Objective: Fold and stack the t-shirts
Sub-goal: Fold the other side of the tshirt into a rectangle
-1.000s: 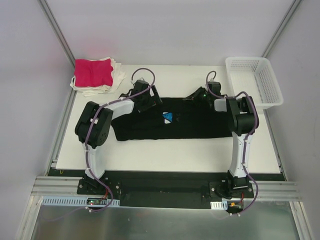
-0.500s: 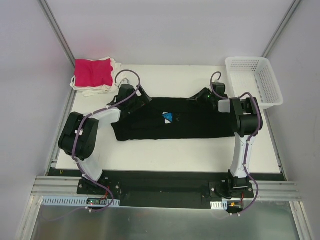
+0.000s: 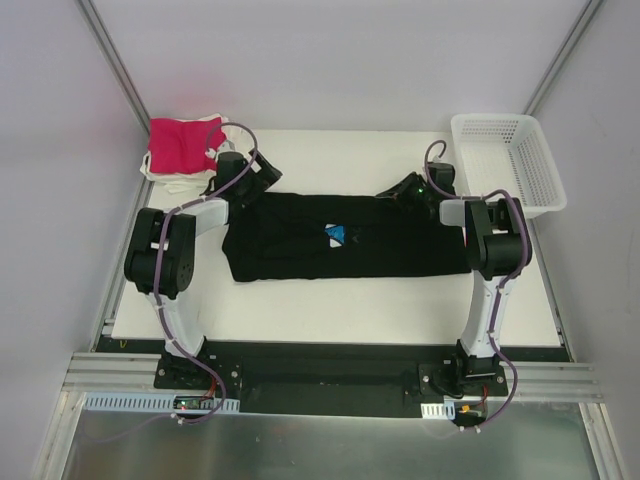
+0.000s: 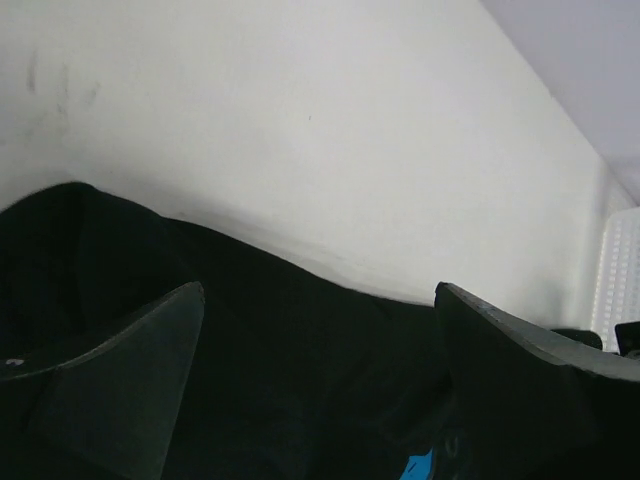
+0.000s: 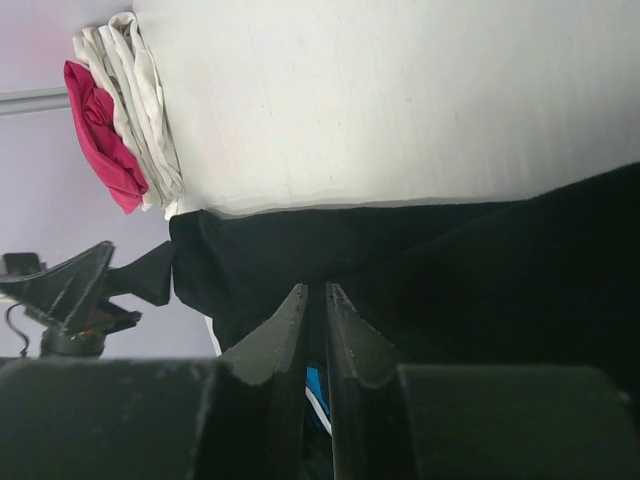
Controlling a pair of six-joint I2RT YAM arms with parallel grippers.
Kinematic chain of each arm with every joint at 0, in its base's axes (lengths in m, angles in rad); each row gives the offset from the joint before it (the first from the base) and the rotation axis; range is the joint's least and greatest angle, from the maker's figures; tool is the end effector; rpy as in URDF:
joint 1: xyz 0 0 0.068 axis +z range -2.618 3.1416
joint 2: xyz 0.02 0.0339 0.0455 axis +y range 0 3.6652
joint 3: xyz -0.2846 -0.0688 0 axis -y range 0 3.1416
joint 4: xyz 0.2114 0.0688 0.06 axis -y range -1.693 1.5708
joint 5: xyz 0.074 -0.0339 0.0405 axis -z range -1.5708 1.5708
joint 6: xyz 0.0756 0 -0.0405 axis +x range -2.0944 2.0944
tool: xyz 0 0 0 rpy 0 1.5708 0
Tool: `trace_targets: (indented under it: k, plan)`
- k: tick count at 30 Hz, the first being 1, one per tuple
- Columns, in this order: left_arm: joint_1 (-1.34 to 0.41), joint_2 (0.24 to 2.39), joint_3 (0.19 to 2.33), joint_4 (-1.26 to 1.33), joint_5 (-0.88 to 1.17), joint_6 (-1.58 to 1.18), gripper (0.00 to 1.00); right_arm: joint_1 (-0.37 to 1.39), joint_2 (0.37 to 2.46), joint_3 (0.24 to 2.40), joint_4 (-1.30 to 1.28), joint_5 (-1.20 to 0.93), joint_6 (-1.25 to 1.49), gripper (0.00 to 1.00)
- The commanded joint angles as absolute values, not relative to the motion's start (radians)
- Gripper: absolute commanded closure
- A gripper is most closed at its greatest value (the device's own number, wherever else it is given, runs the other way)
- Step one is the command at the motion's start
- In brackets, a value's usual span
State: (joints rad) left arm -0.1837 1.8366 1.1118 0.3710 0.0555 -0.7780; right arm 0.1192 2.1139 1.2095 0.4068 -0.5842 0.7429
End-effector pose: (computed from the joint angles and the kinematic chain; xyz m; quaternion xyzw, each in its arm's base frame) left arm 0.4250 -0.0832 0.2411 -0.2250 0.7889 -0.2845 0.4961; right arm 0.4571 0.0967 0.1626 0.1124 0.8285 0.4294 0.3414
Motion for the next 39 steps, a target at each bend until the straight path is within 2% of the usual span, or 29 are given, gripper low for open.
trace_targets:
  k: [1,12,24,39]
  plan:
    - [-0.186,1.923,1.138,0.448,0.153,-0.836,0.02,0.101,2.037,1.203,0.419,-0.588,0.723,0.86]
    - [-0.166,1.986,1.117,0.492,0.178,-0.865,0.01,0.080,2.028,1.235,0.361,-0.588,0.695,0.87]
    - [-0.115,1.934,1.138,0.385,0.048,-0.821,0.01,0.026,1.980,1.227,0.293,-0.583,0.644,0.86]
    - [-0.006,1.807,1.085,0.364,-0.071,-0.767,0.01,-0.017,1.856,1.137,0.264,-0.571,0.595,0.74]
